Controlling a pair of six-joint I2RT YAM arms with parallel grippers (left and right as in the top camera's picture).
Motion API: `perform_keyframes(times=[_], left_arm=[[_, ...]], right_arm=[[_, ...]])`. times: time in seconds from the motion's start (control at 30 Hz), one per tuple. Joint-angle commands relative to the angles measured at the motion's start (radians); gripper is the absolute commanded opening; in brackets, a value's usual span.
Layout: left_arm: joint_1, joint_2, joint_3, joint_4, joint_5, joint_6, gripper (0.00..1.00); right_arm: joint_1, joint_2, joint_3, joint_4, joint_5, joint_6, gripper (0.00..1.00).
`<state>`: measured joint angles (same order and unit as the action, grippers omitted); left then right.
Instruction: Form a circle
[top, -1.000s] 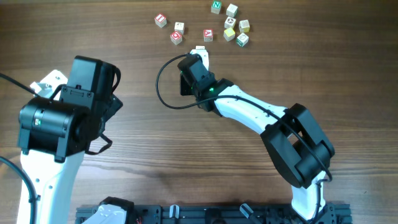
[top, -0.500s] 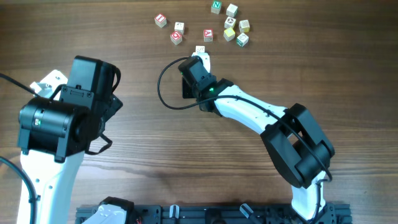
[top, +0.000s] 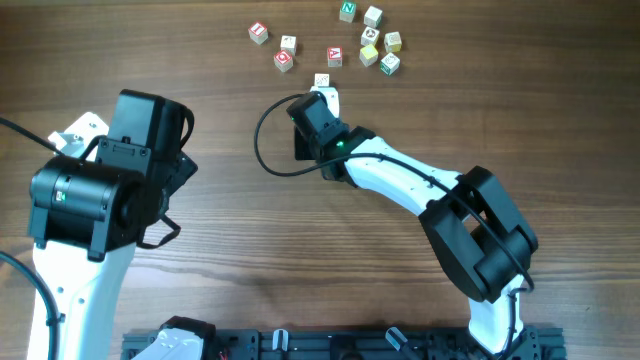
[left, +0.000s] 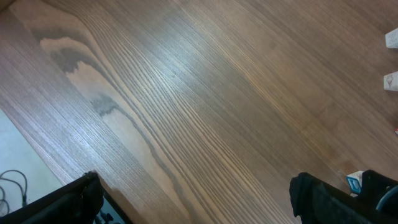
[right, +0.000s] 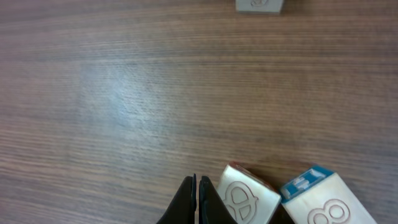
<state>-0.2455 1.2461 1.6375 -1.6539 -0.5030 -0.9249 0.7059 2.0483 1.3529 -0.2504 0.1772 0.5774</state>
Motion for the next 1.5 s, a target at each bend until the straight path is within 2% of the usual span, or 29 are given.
perform_keyframes(times=[0.0, 0.27, 1.47], left_arm=[[0.008, -0.006, 0.003, 0.000, -0.003, 0.002, 1.00], [0.008, -0.006, 0.003, 0.000, -0.003, 0.002, 1.00], [0.008, -0.006, 0.003, 0.000, -0.003, 0.002, 1.00]], right_arm=[[0.003, 0.023, 0.020, 0.051, 0.016, -0.012, 0.05], [0.002, 0.052, 0.020, 0.093, 0.009, -0.028, 0.05], [0.001, 0.053, 0.020, 0.022, 0.026, 0.002, 0.05]])
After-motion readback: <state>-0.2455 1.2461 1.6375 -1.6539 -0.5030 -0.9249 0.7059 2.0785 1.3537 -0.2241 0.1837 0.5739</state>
